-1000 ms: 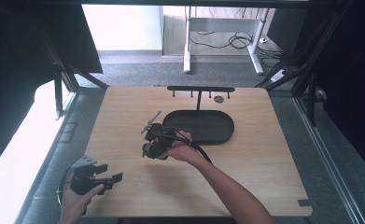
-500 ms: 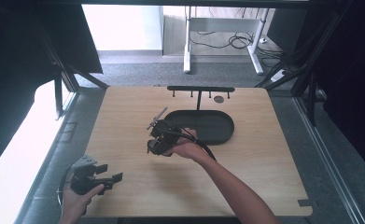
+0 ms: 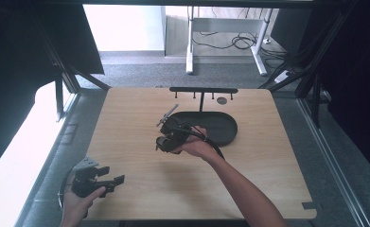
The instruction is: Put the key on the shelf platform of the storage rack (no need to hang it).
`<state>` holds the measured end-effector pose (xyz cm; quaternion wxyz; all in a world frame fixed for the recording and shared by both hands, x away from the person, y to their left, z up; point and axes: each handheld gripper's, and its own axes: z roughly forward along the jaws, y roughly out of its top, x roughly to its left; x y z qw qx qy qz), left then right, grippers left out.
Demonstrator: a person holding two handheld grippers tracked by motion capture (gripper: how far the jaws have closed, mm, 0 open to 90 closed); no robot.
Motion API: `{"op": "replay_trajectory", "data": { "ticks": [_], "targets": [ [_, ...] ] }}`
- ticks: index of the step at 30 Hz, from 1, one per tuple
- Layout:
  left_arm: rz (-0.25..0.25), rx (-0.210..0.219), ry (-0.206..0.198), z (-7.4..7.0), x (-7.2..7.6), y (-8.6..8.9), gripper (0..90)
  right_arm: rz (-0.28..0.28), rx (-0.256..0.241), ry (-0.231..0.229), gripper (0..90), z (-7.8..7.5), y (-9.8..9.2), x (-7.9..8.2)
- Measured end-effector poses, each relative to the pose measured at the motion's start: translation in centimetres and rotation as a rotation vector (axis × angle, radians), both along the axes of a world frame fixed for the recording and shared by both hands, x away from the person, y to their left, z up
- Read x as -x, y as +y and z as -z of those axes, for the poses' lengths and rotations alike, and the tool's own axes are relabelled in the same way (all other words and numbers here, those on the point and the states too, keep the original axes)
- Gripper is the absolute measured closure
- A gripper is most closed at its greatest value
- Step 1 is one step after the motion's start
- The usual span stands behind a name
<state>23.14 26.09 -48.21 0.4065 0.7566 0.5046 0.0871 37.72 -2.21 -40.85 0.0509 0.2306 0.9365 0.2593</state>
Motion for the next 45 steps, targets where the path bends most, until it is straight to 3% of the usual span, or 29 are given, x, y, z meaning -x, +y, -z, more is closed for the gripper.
{"op": "replay_trajectory", "data": {
  "ticks": [45],
  "targets": [
    [-0.001, 0.000, 0.003, 0.0, 0.0, 0.0, 22.1, 0.147, 0.010, -0.017, 49.1, -0.4, -5.7, -3.2]
  ]
}}
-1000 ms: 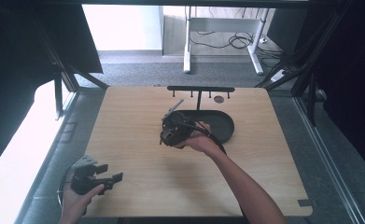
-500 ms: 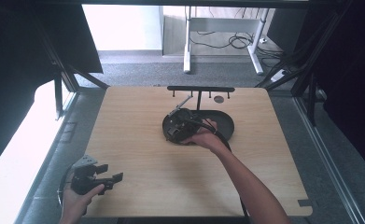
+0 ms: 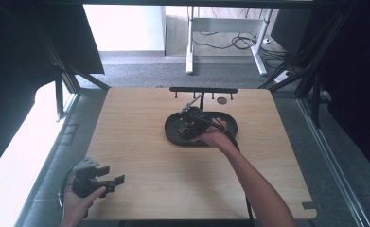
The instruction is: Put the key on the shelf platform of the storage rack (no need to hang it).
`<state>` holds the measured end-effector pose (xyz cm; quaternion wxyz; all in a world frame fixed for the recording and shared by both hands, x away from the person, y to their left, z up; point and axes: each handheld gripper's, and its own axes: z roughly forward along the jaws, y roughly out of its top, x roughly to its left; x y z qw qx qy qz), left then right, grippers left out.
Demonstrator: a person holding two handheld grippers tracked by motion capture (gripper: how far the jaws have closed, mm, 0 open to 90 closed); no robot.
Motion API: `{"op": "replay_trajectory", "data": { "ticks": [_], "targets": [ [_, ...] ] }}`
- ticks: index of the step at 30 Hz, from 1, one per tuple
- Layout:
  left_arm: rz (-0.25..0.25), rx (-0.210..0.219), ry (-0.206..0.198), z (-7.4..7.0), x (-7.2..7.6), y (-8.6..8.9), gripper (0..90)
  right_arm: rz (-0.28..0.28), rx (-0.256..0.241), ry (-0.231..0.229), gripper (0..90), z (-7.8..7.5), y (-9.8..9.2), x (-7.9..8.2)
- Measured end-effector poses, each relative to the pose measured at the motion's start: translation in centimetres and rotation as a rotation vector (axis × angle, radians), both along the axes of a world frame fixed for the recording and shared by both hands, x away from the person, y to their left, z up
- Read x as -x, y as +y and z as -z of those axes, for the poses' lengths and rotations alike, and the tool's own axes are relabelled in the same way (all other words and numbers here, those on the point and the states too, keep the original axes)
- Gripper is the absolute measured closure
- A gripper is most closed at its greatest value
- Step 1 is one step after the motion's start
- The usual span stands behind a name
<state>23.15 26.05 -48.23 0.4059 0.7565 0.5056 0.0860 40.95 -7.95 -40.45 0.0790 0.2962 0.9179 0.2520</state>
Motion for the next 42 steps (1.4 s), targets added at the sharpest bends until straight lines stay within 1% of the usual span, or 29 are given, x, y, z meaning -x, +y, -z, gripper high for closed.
{"op": "replay_trajectory", "data": {
  "ticks": [9, 10, 13, 16, 24, 34, 42],
  "targets": [
    [-0.001, -0.001, -0.001, 0.0, 0.0, 0.0, 22.1, 0.044, 0.004, 0.008, 49.2, 0.5, -1.2, -0.8],
    [-0.002, -0.001, -0.001, 0.0, 0.0, 0.0, 22.1, 0.045, 0.011, 0.009, 49.2, 0.6, -1.3, -0.9],
    [-0.002, -0.001, -0.001, 0.0, 0.0, 0.0, 22.1, 0.061, 0.006, 0.012, 49.1, 0.7, -1.6, -1.2],
    [-0.001, -0.001, -0.001, 0.0, 0.0, 0.0, 22.1, 0.068, 0.012, 0.007, 49.1, 0.9, -1.9, -1.4],
    [0.000, -0.001, -0.001, 0.0, 0.0, 0.0, 22.1, 0.092, 0.013, 0.013, 49.1, 1.2, -2.6, -2.2],
    [-0.001, -0.001, -0.001, 0.0, 0.0, 0.0, 22.1, 0.110, 0.024, 0.010, 49.2, 1.9, -2.8, -3.1],
    [-0.001, -0.001, 0.000, 0.0, 0.0, 0.1, 22.1, 0.111, 0.032, 0.011, 49.1, 3.0, -2.4, -4.0]
  ]
}}
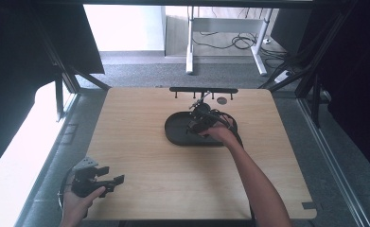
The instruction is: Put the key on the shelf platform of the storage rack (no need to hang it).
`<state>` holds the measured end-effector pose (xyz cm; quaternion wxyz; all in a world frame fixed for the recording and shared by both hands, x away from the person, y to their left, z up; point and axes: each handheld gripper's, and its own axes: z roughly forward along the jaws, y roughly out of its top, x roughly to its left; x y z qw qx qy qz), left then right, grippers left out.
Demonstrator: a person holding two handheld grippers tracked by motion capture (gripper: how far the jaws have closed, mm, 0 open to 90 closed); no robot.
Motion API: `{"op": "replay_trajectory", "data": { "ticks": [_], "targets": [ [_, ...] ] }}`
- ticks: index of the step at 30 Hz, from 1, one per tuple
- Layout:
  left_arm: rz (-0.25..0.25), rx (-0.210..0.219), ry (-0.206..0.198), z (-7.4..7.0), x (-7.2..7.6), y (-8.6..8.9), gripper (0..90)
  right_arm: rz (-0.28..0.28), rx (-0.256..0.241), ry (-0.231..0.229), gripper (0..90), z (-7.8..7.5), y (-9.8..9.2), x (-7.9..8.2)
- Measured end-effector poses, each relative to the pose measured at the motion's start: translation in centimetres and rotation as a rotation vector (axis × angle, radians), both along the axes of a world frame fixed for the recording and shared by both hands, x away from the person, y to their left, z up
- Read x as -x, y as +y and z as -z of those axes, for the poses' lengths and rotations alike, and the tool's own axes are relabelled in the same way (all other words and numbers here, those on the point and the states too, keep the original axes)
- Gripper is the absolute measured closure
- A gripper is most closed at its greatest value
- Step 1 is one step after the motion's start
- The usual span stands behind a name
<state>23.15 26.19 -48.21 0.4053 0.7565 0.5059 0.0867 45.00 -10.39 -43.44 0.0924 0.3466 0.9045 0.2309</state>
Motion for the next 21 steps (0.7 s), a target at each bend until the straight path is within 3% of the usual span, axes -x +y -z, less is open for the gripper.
{"op": "replay_trajectory", "data": {
  "ticks": [21],
  "targets": [
    [0.000, 0.000, 0.003, 0.0, 0.0, -0.1, 22.0, 0.029, 0.049, 0.019, 49.1, 3.1, -1.0, -2.1]
  ]
}}
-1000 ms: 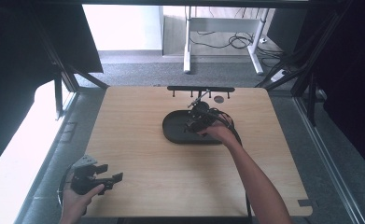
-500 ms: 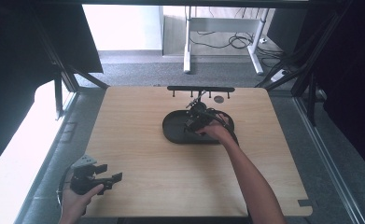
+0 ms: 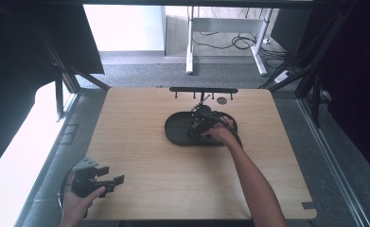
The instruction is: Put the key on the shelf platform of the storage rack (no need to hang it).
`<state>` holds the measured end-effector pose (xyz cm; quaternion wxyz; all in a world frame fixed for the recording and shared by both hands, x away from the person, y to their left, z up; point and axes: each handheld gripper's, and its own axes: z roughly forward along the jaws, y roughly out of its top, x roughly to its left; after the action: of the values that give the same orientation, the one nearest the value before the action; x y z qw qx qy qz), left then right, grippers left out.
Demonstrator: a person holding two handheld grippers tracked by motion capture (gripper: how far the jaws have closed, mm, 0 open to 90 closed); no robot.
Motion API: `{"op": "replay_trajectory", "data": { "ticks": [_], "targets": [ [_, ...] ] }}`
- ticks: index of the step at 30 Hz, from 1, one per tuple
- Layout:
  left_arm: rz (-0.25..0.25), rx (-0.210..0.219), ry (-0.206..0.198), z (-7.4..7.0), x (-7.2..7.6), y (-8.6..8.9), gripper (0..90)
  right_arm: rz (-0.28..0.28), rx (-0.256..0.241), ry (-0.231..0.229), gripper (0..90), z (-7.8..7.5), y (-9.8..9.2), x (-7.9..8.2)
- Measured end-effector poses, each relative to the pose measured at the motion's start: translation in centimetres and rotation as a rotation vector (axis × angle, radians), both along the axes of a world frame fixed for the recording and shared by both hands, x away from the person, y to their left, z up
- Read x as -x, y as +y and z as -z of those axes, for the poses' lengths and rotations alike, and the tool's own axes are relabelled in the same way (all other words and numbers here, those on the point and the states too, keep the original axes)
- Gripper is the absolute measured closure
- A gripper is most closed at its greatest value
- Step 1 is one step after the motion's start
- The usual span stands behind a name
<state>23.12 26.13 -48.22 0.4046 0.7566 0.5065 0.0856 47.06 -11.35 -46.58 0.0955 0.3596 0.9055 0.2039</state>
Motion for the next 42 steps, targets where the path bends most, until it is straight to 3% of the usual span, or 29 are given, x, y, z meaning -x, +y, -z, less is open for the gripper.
{"op": "replay_trajectory", "data": {
  "ticks": [24, 33, 36, 42],
  "targets": [
    [0.006, -0.002, 0.005, 0.1, 0.0, 0.0, 22.0, 0.032, 0.065, 0.027, 48.8, 4.1, -1.8, -1.5],
    [0.012, -0.004, 0.007, 0.1, 0.0, -0.2, 21.9, 0.040, 0.064, 0.018, 45.3, 4.2, -1.9, -1.6],
    [0.007, -0.004, 0.008, 0.1, 0.0, -0.1, 21.9, 0.048, 0.073, -0.011, 40.7, 3.9, -2.0, -1.4],
    [0.011, -0.006, 0.009, 0.1, -0.1, -0.2, 21.9, 0.030, 0.039, -0.064, 38.2, 2.3, -2.0, -0.3]
  ]
}}
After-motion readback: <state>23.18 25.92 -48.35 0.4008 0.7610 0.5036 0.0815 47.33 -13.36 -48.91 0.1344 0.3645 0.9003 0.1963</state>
